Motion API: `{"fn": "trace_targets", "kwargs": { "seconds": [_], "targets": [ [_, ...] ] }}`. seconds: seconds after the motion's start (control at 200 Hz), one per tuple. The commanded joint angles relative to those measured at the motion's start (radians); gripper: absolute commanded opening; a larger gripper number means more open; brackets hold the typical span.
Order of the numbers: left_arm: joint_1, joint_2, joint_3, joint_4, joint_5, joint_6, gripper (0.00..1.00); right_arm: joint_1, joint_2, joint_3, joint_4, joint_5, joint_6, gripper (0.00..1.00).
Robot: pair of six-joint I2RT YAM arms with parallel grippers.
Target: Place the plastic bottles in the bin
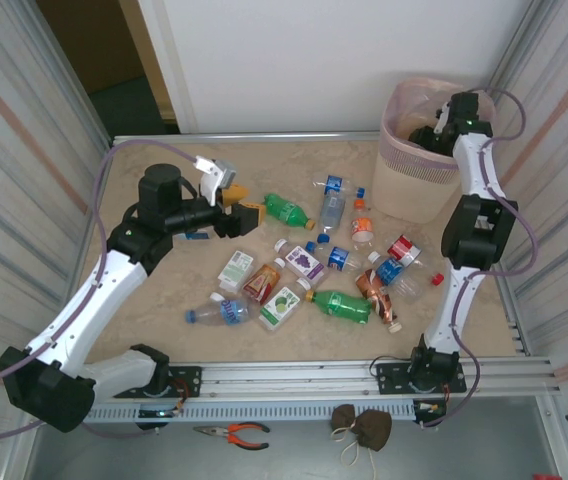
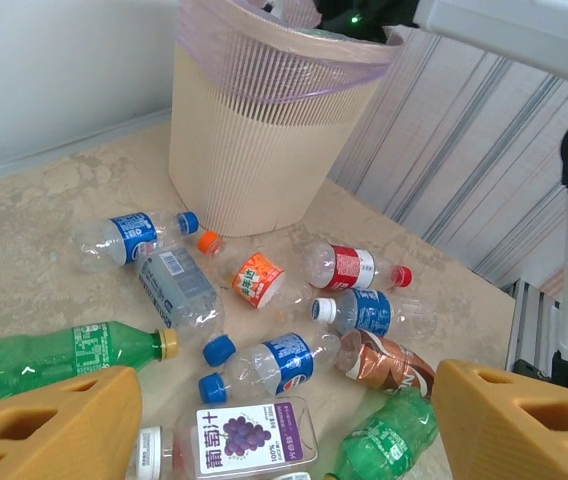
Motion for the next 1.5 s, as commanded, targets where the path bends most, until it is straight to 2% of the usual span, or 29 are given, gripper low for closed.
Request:
{"fn": "trace_targets", "kwargs": {
  "seconds": [0.0,0.2,0.506,0.732,0.917,1.177,1.318,1.413,1.493],
  "targets": [
    [0.007,0.006,-0.013,-0.003,0.007,-0.015,0.77,0.007,0.066,0.086,-0.069,-0.016,-0.011,0.54],
    [0.007,0.001,-0.023,-0.002,0.002,-0.03,0.77,0.011,0.144,0.149,-0.119,-0.021,-0.015,0.59],
    [0.009,-0.003,-0.025,-0.009,-0.001,-0.035,0.77,0.016,0.133,0.155,-0.112,-0.008,-0.009,0.71],
    [0.009,-0.002,-0.027,-0.011,-0.014,-0.046,0.77,0.016,0.08,0.158,-0.123,-0.005,-0.015,0.77],
    [0.009,0.0,-0.027,-0.023,-0.023,-0.05,0.76,0.019,0.007,0.154,-0.133,0.013,-0.031,0.77],
    [0.028,0.014,-0.037,-0.096,-0.113,-0.054,0.76,0.026,-0.131,0.145,-0.137,0.045,-0.054,0.77],
    [0.1,0.051,-0.03,-0.155,-0.195,-0.178,0.79,0.03,-0.205,0.145,-0.133,0.066,-0.063,0.77],
    [0.166,0.08,-0.044,-0.163,-0.193,-0.288,0.77,0.034,-0.252,0.146,-0.133,0.077,-0.07,0.78],
    [0.19,0.092,-0.076,-0.15,-0.257,-0.359,0.75,0.042,-0.295,0.147,-0.132,0.097,-0.08,0.78]
  ]
}}
